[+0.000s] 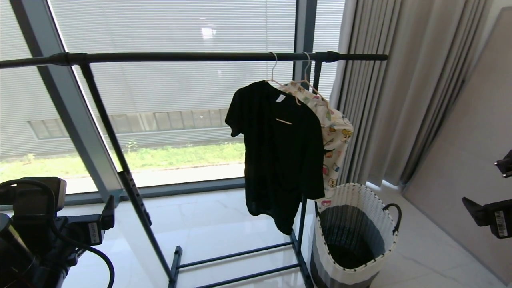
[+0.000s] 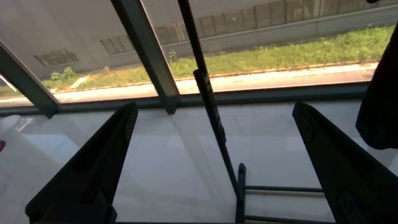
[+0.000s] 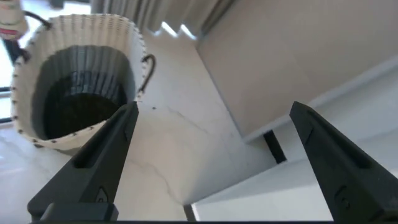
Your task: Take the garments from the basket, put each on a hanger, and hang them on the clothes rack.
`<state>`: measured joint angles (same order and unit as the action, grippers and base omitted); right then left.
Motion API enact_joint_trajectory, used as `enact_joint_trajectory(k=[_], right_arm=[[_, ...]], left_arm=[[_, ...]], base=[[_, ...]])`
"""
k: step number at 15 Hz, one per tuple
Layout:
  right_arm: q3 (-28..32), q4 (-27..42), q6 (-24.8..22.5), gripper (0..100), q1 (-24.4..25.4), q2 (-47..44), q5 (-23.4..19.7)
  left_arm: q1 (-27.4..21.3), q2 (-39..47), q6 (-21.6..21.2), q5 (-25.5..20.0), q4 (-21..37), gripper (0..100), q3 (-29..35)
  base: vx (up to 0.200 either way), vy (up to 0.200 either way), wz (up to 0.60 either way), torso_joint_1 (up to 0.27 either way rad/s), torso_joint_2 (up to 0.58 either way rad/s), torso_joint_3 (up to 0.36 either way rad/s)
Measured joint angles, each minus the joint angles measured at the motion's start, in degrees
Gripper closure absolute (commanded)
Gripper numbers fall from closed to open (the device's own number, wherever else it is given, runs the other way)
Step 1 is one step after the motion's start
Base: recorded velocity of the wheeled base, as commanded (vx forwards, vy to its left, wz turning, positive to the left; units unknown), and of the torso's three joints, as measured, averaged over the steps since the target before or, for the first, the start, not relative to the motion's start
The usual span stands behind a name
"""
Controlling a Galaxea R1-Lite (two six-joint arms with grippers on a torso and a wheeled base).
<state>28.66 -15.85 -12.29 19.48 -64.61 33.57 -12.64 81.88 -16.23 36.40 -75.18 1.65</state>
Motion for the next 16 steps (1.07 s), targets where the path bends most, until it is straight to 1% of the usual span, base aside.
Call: enact_joint_trajectory(k=[5, 8, 14, 16], right_arm=[[-0.27, 0.12, -0.02, 0, 0.0, -0.02, -0.02], [-0.3, 0.09, 0.0, 0, 0.0, -0.05, 0.0], [-3.17, 0.06, -0.95, 0, -0.16, 1.96, 0.0], [-3.3, 0.06, -0.98, 0, -0.2, 2.46, 0.01]], left_arm=[[0.0, -0.11, 0.16, -0.02, -0.06, 0, -0.46], [0.0, -0.2, 0.22, 0.07, -0.04, 0, -0.77], [0.18, -1.21, 0.82, 0.05, 0.07, 0, -1.57], [0.22, -1.21, 0.84, 0.05, 0.05, 0, -1.6]], base=[[0.0, 0.0, 0.6, -0.003, 0.0, 0.0], [0.0, 0.0, 0.0, 0.0, 0.0, 0.0], [0.0, 0.0, 0.0, 0.0, 0.0, 0.0], [0.0, 0.0, 0.0, -0.059, 0.16, 0.098]])
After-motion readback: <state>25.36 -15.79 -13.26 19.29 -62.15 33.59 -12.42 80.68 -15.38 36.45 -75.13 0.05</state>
